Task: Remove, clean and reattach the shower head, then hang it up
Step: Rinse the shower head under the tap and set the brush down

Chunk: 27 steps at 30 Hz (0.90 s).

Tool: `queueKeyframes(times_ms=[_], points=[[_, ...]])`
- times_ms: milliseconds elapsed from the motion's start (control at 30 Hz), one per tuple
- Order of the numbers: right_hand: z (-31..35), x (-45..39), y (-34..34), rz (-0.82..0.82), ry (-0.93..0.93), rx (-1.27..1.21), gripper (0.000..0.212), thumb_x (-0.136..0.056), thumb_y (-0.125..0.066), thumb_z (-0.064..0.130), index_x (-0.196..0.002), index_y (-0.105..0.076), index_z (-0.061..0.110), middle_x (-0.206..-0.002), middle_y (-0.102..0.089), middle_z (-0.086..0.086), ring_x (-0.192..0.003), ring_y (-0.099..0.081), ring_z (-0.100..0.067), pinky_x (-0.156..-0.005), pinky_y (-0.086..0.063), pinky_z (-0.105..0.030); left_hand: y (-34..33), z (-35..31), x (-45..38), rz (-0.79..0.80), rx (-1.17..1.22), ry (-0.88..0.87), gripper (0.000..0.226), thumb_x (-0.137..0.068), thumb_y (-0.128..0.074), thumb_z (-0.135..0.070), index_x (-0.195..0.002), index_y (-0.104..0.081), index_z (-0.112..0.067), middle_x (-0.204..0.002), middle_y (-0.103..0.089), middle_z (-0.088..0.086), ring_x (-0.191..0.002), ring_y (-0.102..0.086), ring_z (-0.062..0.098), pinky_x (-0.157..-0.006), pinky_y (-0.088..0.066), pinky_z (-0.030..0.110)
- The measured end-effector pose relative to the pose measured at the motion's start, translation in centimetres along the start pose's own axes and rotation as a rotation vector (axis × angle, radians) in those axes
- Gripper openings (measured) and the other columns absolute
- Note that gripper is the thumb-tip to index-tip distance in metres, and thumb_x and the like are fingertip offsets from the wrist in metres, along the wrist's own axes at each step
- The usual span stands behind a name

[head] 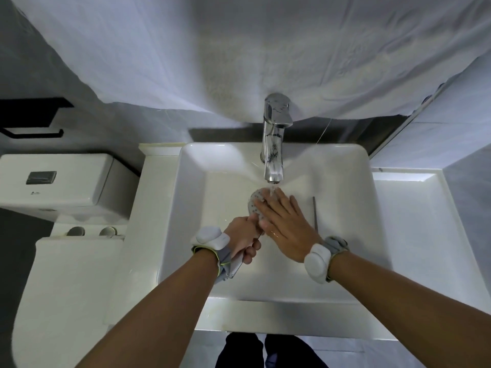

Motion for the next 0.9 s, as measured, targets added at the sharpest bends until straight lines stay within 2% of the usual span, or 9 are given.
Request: queueKeyframes(times_ms=[100, 200, 300, 367, 467, 533, 767, 833, 900], points=[[-0.6, -1.8, 0.6, 0.047, -0.028, 0.119, 0.067, -0.095, 0.005, 0.054, -0.155, -0.008, 0.028, -0.163, -0.002, 0.002, -0.15, 0.007, -0.02, -0.119, 0.007, -0.049, -1.1, -0.1, 0.2, 0.011, 0.026, 0.046, 0.039, -0.104, -0.031, -0.031, -0.074, -0.047, -0.012, -0.055, -0.04, 0.004, -0.033, -0.027, 0.011, -0.041, -0.024, 0.011], [-1.2, -2.8, 1.5, 0.012, -0.085, 0.166, 0.076, -0.087, 0.004, 0.052, -0.155, -0.007, 0.022, -0.162, -0.012, -0.004, -0.15, 0.0, -0.022, -0.119, 0.0, -0.052, -1.6, -0.6, -0.2, -0.021, 0.007, -0.02, 0.048, -0.104, -0.029, -0.044, -0.072, -0.047, -0.014, -0.055, -0.041, 0.005, -0.034, -0.027, 0.012, -0.04, -0.025, 0.014], [-0.3, -0.2, 1.1, -0.023, -0.027, 0.002, 0.079, -0.091, 0.005, 0.063, -0.156, -0.006, 0.019, -0.163, -0.001, 0.001, -0.149, 0.013, -0.014, -0.121, 0.004, -0.046, -0.8, -1.1, -0.3, -0.068, 0.029, -0.073, 0.044, -0.104, -0.032, -0.046, -0.084, -0.053, -0.013, -0.058, -0.042, 0.006, -0.037, -0.029, 0.013, -0.041, -0.027, 0.016], [0.3, 1.6, 0.6, 0.003, -0.004, -0.051, 0.081, -0.089, 0.009, 0.066, -0.155, -0.001, 0.02, -0.162, 0.008, 0.006, -0.147, 0.019, -0.009, -0.121, 0.006, -0.043, -0.4, -1.1, -0.3, -0.077, 0.059, -0.043, 0.045, -0.104, -0.031, -0.047, -0.092, -0.055, -0.011, -0.061, -0.042, 0.007, -0.039, -0.03, 0.013, -0.043, -0.028, 0.015], [-0.4, 0.7, 1.0, 0.011, -0.06, -0.009, 0.098, -0.077, 0.027, 0.07, -0.155, -0.002, 0.018, -0.162, 0.008, 0.006, -0.146, 0.019, -0.01, -0.121, 0.007, -0.044, -1.0, -1.1, -0.4, -0.053, 0.044, -0.019, 0.046, -0.105, -0.03, -0.048, -0.093, -0.052, -0.01, -0.061, -0.043, 0.006, -0.041, -0.03, 0.013, -0.043, -0.027, 0.015], [-0.7, -0.5, 1.7, -0.031, -0.105, -0.013, 0.103, -0.075, 0.03, 0.07, -0.155, -0.006, 0.016, -0.163, 0.003, 0.003, -0.148, 0.016, -0.01, -0.121, 0.005, -0.045, -1.2, -1.4, -0.5, -0.037, 0.03, -0.035, 0.045, -0.104, -0.03, -0.047, -0.09, -0.052, -0.01, -0.061, -0.042, 0.006, -0.041, -0.03, 0.013, -0.043, -0.028, 0.016], [-0.9, 1.0, 1.1, -0.005, -0.042, 0.011, 0.084, -0.087, 0.014, 0.065, -0.155, -0.009, 0.022, -0.16, 0.008, 0.011, -0.147, 0.017, -0.009, -0.121, 0.005, -0.046, -0.8, -1.1, -0.3, -0.071, -0.008, -0.042, 0.048, -0.104, -0.028, -0.049, -0.09, -0.053, -0.01, -0.061, -0.042, 0.007, -0.039, -0.031, 0.013, -0.042, -0.029, 0.016], [-1.7, 0.0, 1.6, -0.03, -0.081, -0.006, 0.078, -0.09, 0.006, 0.063, -0.154, -0.017, 0.027, -0.159, 0.007, 0.013, -0.148, 0.015, -0.01, -0.12, 0.003, -0.048, -1.2, -1.0, -0.2, -0.071, 0.002, -0.03, 0.048, -0.104, -0.028, -0.049, -0.089, -0.051, -0.01, -0.062, -0.042, 0.007, -0.039, -0.031, 0.013, -0.042, -0.028, 0.016], [-2.3, -0.7, 2.3, -0.071, -0.116, -0.07, 0.071, -0.092, -0.001, 0.059, -0.15, -0.031, 0.031, -0.162, -0.003, 0.012, -0.149, 0.009, -0.011, -0.12, 0.002, -0.048, -1.3, -1.2, -0.2, -0.064, 0.003, -0.039, 0.049, -0.104, -0.027, -0.051, -0.09, -0.052, -0.011, -0.062, -0.043, 0.007, -0.039, -0.031, 0.013, -0.041, -0.029, 0.016]])
Point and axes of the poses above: each hand's wrist, its own x-axis away from the middle knuckle, its own y-axis out of the back of the hand, z = x × y, the point moved 3 cm from there along -x, towards the middle knuckle
